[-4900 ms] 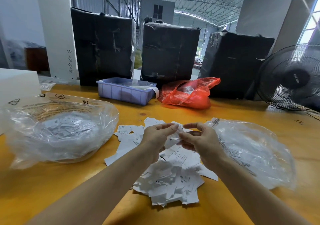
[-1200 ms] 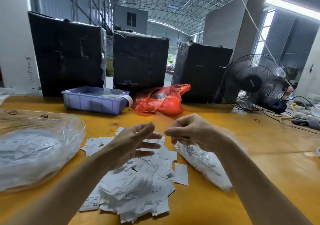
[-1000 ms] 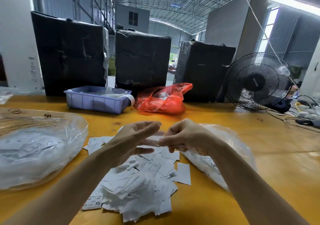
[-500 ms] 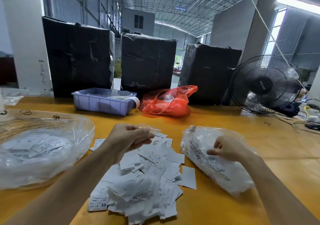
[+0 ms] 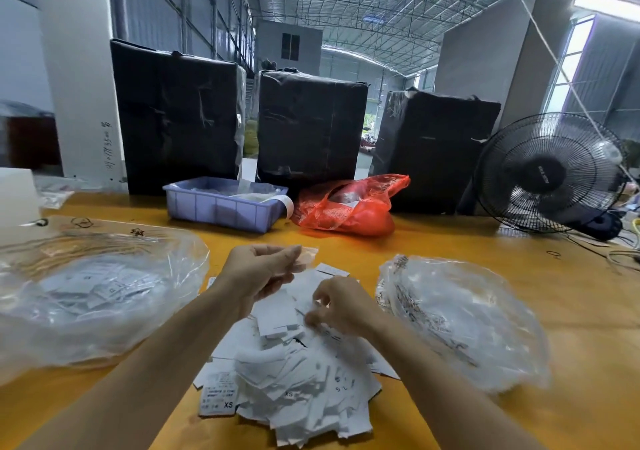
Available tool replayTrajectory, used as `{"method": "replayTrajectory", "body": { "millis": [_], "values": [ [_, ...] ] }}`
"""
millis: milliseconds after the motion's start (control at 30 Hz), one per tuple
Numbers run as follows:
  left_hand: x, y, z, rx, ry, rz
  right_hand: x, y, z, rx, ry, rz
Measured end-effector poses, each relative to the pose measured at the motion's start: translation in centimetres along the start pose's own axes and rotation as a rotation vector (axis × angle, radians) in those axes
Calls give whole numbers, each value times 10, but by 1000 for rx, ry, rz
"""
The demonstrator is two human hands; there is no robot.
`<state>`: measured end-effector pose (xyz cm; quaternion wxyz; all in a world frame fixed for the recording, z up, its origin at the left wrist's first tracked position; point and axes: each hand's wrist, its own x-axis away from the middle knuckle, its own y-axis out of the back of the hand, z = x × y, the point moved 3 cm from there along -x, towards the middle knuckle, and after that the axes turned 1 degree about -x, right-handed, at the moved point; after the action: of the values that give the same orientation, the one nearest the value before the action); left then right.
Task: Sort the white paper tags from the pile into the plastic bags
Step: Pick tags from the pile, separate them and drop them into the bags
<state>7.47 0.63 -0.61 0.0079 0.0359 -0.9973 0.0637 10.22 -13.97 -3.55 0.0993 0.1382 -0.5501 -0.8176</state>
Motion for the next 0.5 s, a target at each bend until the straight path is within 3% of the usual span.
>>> {"method": "replayTrajectory", "body": {
  "millis": [100,300,400,500],
  "values": [
    [1,0,-1,-13,4,16,-12,-5,-7,-146,-115,10],
    [0,2,3,14,17,28,-9,-2,-19,-347,-121,-152],
    [0,3,3,45,1,-1,1,13,-24,-683,-136,-264],
    [0,3,4,56,-15,-41,8,29,-17,-880,-72,-244]
  ]
}}
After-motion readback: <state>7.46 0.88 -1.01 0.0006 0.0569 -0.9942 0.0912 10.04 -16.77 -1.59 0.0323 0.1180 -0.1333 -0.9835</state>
